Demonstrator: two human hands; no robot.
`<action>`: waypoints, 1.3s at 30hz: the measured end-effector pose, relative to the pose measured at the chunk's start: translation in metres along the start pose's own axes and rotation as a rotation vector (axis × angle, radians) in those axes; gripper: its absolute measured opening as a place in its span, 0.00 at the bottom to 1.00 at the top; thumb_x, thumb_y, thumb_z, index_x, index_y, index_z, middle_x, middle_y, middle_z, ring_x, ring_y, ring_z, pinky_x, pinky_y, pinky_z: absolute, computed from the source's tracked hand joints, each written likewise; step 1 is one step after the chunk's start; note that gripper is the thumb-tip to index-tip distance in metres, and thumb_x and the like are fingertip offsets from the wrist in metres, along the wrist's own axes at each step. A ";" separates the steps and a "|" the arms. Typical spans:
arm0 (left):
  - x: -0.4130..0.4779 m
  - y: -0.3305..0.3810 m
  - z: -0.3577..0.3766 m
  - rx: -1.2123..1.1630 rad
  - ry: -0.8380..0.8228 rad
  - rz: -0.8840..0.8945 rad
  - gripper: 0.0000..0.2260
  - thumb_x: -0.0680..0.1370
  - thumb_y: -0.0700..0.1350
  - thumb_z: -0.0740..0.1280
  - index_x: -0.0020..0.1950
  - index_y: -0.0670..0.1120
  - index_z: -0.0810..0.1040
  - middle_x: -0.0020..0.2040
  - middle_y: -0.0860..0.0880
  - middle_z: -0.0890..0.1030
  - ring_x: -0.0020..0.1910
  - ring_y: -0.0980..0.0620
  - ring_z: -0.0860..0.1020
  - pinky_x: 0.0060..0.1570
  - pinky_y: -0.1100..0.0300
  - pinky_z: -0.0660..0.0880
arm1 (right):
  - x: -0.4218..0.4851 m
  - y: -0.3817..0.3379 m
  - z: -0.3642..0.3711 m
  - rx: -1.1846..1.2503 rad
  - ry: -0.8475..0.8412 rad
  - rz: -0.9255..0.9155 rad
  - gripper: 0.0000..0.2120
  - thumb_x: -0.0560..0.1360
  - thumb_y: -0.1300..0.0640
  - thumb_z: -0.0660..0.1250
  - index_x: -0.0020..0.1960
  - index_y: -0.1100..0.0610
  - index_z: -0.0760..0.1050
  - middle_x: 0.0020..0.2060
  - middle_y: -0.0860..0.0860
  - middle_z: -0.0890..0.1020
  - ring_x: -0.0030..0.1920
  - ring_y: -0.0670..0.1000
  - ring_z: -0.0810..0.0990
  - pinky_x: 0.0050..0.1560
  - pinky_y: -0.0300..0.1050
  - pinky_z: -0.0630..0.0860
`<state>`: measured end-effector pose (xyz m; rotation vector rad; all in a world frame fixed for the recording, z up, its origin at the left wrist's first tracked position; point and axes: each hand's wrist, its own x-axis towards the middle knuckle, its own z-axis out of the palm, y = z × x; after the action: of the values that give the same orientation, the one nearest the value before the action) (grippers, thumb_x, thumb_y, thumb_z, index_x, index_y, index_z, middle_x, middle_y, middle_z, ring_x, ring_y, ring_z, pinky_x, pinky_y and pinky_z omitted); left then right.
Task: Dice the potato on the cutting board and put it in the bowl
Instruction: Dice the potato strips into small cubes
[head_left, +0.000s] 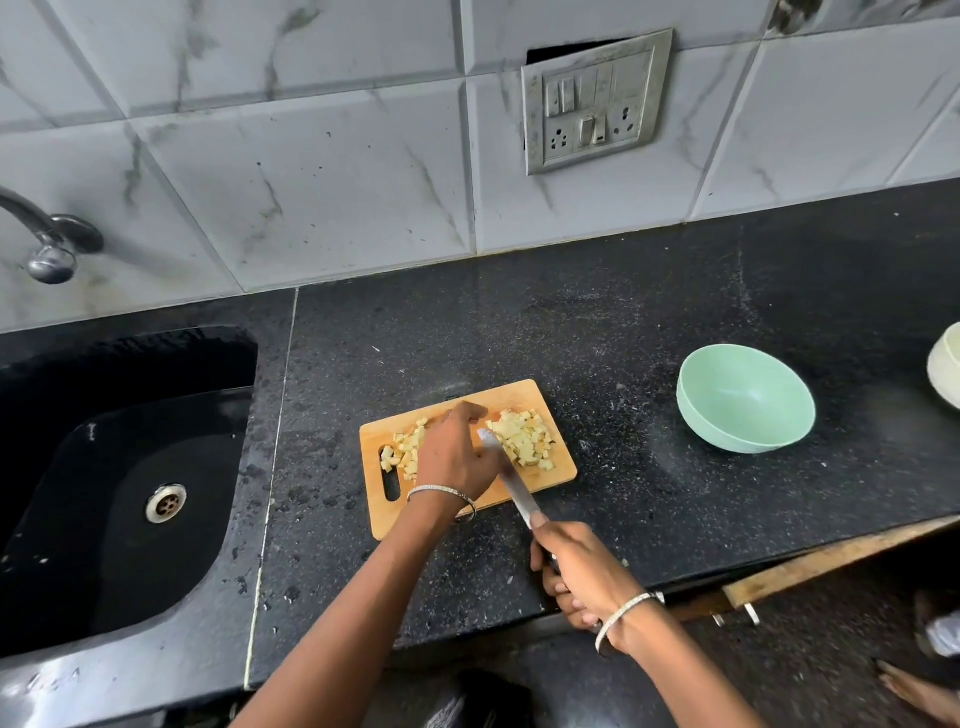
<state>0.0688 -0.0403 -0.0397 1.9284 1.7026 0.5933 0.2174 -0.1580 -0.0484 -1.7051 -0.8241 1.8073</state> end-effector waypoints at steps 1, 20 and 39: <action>0.002 0.001 0.000 -0.003 0.015 -0.010 0.20 0.72 0.43 0.70 0.63 0.45 0.73 0.59 0.48 0.79 0.57 0.47 0.77 0.53 0.56 0.73 | -0.002 0.000 -0.004 -0.006 0.002 -0.022 0.21 0.80 0.38 0.57 0.41 0.55 0.69 0.25 0.48 0.62 0.22 0.46 0.54 0.22 0.35 0.48; 0.008 -0.001 0.014 0.126 -0.033 -0.026 0.14 0.69 0.46 0.76 0.52 0.47 0.78 0.46 0.49 0.83 0.47 0.47 0.80 0.46 0.54 0.76 | -0.002 0.007 -0.015 -0.027 0.189 -0.160 0.23 0.79 0.38 0.58 0.40 0.57 0.71 0.25 0.49 0.66 0.21 0.46 0.59 0.22 0.34 0.54; 0.003 -0.002 0.001 0.303 -0.029 -0.074 0.15 0.71 0.45 0.76 0.56 0.44 0.82 0.57 0.44 0.76 0.52 0.42 0.78 0.49 0.54 0.75 | 0.006 -0.008 0.023 -0.925 0.454 -0.298 0.18 0.83 0.44 0.47 0.50 0.54 0.69 0.47 0.56 0.82 0.50 0.62 0.81 0.39 0.50 0.68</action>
<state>0.0683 -0.0375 -0.0413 2.0525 1.9258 0.2911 0.1938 -0.1502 -0.0460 -2.2278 -1.7336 0.7848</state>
